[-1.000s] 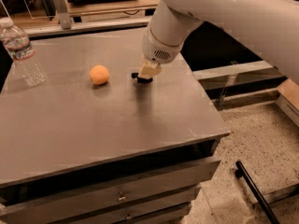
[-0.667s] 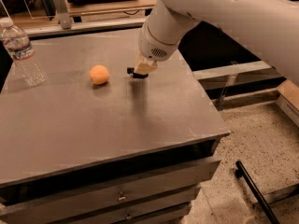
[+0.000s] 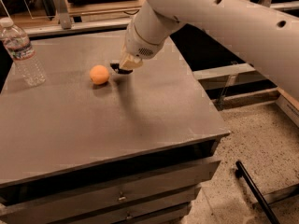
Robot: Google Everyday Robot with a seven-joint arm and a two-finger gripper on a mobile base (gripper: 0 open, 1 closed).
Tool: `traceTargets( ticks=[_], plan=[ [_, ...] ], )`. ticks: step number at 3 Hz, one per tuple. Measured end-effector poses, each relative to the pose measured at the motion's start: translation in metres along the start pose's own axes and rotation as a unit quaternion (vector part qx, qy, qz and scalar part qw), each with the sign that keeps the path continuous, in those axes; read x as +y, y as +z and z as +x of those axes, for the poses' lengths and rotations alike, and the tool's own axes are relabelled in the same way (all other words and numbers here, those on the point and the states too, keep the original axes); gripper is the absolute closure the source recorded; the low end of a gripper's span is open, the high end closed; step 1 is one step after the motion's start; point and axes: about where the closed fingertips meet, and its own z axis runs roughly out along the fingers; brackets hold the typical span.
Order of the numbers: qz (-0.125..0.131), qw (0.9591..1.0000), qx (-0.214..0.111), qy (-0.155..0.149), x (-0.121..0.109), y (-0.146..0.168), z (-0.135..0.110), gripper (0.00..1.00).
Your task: Move rxbar chocolate near orange
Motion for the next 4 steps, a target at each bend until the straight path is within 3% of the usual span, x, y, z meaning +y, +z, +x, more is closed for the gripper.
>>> traceTargets(
  ticks=[1,2,4],
  plan=[
    [0.0,1.0,0.0,0.0,0.0,0.0,0.0,1.0],
    [-0.001,1.0,0.0,-0.001,0.0007,0.0004,-0.0011,0.86],
    [-0.002,1.0,0.0,-0.003,0.002,0.0011,-0.0033,0.39]
  ],
)
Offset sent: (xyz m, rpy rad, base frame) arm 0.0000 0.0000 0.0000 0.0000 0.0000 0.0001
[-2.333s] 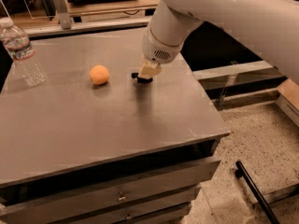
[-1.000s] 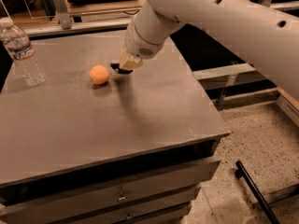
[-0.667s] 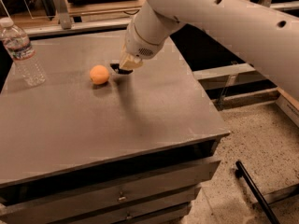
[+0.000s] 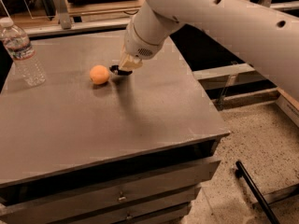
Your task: Move rxbar chocolate near orange
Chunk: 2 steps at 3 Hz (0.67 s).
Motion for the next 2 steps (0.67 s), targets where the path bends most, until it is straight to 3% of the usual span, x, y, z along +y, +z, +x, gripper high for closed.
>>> traceTargets(
  ticks=[1,2],
  plan=[
    [-0.001,1.0,0.0,-0.001,0.0007,0.0004,-0.0011,0.16],
    [-0.001,1.0,0.0,-0.002,0.0014,0.0007,-0.0022,0.0]
  ],
)
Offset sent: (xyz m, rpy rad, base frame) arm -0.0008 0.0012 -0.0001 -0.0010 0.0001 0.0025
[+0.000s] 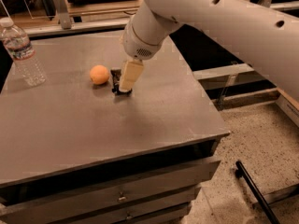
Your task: Move rxbar chocolate near orange
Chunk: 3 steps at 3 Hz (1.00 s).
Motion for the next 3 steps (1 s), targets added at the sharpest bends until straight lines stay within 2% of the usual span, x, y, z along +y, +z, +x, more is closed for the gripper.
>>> traceTargets(
  ticks=[1,2,3],
  plan=[
    [-0.033,0.9986,-0.034,0.023,0.0,0.002,0.002,0.0],
    [-0.093,0.9824,-0.134,0.092,-0.006,-0.012,0.03,0.0],
    [-0.101,0.9658,-0.202,0.128,-0.014,-0.034,0.045,0.0]
  ],
)
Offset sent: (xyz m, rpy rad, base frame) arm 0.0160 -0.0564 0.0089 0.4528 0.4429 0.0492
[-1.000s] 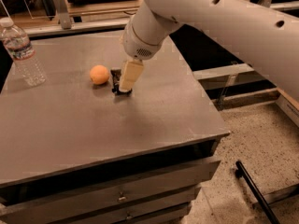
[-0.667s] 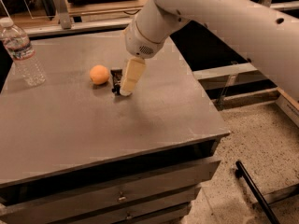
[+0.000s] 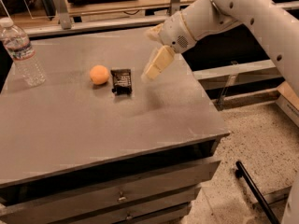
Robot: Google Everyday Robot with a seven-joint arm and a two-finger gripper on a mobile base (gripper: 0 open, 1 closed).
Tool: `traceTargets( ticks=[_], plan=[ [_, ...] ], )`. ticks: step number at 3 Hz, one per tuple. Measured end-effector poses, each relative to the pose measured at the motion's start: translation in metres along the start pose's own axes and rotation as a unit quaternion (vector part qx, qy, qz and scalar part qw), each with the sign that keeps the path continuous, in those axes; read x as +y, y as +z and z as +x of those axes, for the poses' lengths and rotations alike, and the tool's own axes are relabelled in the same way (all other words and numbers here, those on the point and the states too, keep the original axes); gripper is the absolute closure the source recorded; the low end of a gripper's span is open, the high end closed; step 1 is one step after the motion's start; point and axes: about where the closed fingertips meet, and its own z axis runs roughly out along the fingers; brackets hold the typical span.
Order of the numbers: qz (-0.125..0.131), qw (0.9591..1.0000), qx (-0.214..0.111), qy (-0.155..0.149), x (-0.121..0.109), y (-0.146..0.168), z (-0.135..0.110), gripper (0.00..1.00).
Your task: Move rxbar chocolate near orange
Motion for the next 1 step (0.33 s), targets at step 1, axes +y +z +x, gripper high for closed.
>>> traceTargets(
  ticks=[1],
  plan=[
    [0.0,1.0,0.001,0.0,0.0002,0.0007,0.0003,0.0]
  ],
)
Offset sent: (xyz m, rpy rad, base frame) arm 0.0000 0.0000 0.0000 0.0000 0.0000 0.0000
